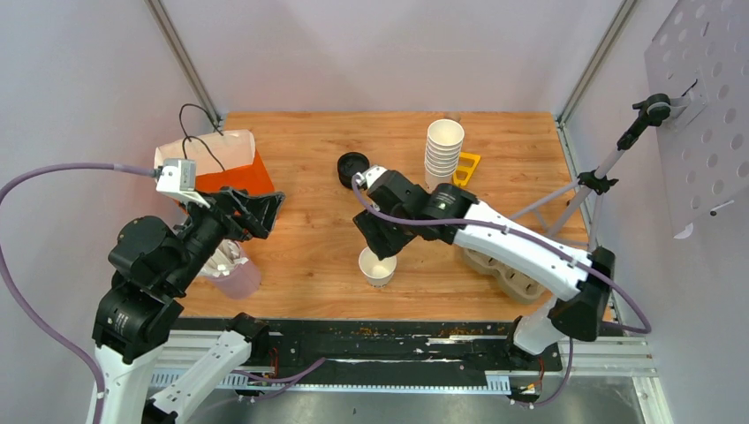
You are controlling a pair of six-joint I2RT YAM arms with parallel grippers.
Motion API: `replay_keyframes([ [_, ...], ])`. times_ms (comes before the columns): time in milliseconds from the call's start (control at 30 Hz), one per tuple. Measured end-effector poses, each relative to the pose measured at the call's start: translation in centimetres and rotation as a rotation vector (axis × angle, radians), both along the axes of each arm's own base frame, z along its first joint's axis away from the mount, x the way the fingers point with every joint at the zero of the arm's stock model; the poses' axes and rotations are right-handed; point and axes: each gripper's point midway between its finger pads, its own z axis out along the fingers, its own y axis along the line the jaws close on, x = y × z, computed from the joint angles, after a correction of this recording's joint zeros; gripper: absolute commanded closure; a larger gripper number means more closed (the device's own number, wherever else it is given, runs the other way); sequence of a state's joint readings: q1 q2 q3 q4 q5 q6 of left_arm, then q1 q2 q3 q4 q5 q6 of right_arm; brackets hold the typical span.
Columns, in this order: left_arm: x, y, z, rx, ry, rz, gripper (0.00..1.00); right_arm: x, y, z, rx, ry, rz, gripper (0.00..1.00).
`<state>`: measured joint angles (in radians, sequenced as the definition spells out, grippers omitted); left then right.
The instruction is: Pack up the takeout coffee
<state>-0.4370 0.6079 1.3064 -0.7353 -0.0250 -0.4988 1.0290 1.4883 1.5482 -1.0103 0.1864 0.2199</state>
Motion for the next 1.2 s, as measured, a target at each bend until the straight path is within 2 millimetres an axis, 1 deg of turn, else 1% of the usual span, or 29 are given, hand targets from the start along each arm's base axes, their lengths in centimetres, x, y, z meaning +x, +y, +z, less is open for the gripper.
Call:
replay_keyframes([
  [100,0.0,0.3,-0.2,0.012,0.003,0.011,0.0,-0.2,0.5,-2.1,-0.074,0.072,0.011,0.2],
  [167,-0.1,0.4,-0.4,0.018,0.007,0.016,0.0,-0.3,0.8,-3.2,-0.107,0.109,0.018,0.19],
  [467,-0.7,1.2,-0.5,0.026,-0.001,0.038,0.0,-0.1,2.3,-5.2,-0.196,0.208,0.038,0.17],
  [667,-1.0,1.5,-0.3,0.02,-0.015,0.048,0.0,-0.5,2.1,-7.7,-0.282,0.283,0.048,0.16],
  [733,-1.1,1.7,-0.2,0.018,-0.02,0.052,0.0,-0.7,2.0,-8.2,-0.302,0.302,0.051,0.16],
  [967,-1.1,1.9,-0.4,0.022,-0.021,0.063,0.0,-1.0,1.7,-9.0,-0.331,0.332,0.056,0.14],
  [1200,-0.9,1.8,-0.8,0.03,-0.012,0.062,0.0,-1.1,1.8,-9.2,-0.334,0.341,0.062,0.18],
])
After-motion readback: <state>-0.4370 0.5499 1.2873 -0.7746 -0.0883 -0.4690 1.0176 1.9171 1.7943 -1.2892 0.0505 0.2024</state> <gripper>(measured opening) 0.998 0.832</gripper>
